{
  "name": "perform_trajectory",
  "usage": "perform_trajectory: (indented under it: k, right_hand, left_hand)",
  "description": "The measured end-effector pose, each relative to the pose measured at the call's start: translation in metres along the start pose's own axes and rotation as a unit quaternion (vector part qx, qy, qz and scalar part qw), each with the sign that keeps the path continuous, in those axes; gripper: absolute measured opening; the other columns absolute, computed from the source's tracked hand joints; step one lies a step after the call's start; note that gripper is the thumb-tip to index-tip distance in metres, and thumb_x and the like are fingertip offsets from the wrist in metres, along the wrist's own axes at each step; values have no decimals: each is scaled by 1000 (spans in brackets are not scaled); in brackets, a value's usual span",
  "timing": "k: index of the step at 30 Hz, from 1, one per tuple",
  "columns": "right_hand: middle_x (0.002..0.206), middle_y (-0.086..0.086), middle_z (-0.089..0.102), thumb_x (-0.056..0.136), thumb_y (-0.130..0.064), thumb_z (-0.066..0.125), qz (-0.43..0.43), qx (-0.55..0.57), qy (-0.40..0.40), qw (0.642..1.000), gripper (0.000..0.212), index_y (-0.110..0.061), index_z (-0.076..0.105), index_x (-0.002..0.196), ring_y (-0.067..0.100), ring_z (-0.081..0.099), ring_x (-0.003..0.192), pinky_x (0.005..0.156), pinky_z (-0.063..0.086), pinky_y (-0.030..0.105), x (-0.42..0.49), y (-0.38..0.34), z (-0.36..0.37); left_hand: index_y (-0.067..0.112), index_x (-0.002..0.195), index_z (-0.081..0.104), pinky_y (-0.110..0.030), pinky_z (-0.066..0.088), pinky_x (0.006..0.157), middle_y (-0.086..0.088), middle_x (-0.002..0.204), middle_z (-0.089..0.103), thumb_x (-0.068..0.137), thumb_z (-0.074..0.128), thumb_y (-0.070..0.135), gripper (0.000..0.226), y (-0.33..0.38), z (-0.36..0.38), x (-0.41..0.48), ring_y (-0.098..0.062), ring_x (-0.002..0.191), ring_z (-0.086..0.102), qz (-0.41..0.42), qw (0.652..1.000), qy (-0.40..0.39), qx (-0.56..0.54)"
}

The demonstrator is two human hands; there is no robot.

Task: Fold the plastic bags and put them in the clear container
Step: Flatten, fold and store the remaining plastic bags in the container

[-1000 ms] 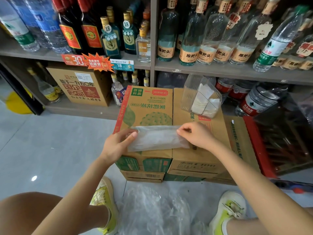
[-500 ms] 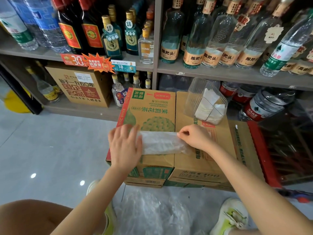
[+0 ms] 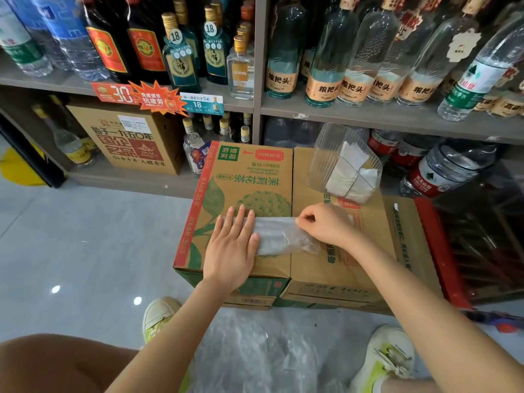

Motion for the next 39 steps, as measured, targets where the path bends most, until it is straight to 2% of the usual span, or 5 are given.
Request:
perform_trajectory:
  k: [7,22,28,34,39]
  right_hand:
    - [140,-2,52,99,-38,29,-58,-123,206,969,47,-21,48,138,19,45,131,115,18,40,-28,-33,-5]
    - [156,-5,-22,76,-58,-37,95,-176,26,979,75,-30,-22,144,15,-24,142,117,-13,46,-68,91,30]
    - [154,5,25,94,-64,3,-38,-146,140,979,72,-21,27,147,26,24,143,116,7,44,-79,39,24]
    - [102,-1,73,80,-21,74,-238,-129,253,929,10,-18,76,89,19,68,98,109,25,40,-60,6,48]
    - [87,-6,74,90,-23,57,-227,-82,256,936,20,-18,75,82,9,68,82,111,27,39,-68,6,49]
  left_hand:
    - [21,153,-1,-36,-13,117,-4,161,-3,84,-18,61,81,1,4,3,-22,148,-12,-10,998,-41,44]
    - [23,154,-3,-39,-11,120,-4,162,-5,82,-16,64,84,1,2,1,-22,148,-13,-2,997,-48,63]
    - [22,153,-5,-38,-13,119,-4,161,-7,79,-17,65,87,1,1,1,-22,148,-15,-1,996,-56,68]
    - [22,154,2,-26,-17,114,-3,161,-4,78,0,72,91,-2,-8,2,-18,148,-11,-9,998,-44,-51]
    - [29,121,66,-39,11,119,2,145,46,85,37,68,60,-15,-27,-12,-18,140,33,44,977,65,-201]
Point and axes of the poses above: each hand's wrist, its own x-axis towards the middle knuckle, its own z-axis out of the palm, y = z × x, the point moved 2 cm from there along x, towards the middle knuckle
